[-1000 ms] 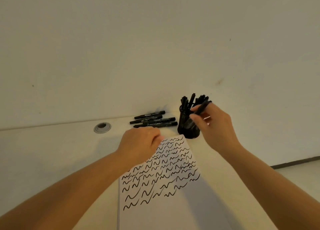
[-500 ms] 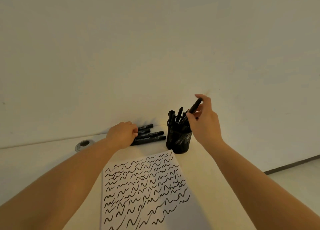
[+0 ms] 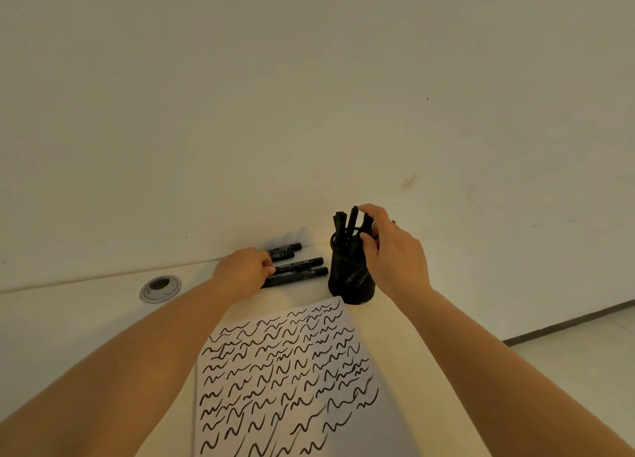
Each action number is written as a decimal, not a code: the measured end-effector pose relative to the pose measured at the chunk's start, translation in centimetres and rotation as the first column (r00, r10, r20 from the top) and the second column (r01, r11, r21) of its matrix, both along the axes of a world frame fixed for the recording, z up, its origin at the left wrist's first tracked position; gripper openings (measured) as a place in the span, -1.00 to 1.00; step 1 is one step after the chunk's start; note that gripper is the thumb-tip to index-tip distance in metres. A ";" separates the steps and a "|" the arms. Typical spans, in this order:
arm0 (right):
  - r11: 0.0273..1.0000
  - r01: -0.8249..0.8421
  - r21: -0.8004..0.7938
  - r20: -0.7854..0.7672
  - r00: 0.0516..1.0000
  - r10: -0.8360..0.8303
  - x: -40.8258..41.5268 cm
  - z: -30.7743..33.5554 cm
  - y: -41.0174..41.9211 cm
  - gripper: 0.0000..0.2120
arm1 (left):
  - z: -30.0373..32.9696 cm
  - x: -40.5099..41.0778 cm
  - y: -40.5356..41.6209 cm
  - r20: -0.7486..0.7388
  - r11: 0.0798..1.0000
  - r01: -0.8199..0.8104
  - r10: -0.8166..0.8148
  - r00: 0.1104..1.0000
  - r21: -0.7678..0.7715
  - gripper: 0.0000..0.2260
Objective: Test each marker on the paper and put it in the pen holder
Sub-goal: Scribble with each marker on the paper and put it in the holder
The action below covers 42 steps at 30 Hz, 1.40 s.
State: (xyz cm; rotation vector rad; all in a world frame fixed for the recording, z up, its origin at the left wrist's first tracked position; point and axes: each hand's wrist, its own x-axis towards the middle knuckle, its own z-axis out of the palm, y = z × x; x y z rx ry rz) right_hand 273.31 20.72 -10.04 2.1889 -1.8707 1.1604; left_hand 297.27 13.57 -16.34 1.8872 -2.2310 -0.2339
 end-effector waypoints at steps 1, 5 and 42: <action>1.000 -0.002 0.003 -0.026 1.000 0.002 0.1 -0.3 0.0 -0.67 | 0.0 0.0 0.0 -0.013 1.000 -0.007 0.008 1.000 0.012 -0.81; 1.000 0.023 0.008 -0.076 0.997 -0.022 0.2 -1.1 0.3 -0.72 | -0.1 0.0 0.1 -0.038 0.997 -0.030 0.033 0.999 0.074 -0.80; 0.717 -0.644 0.268 0.959 0.108 -0.261 10.1 -4.0 18.6 -0.65 | 3.1 2.0 26.0 0.098 0.771 0.318 -0.319 0.943 -0.551 -0.71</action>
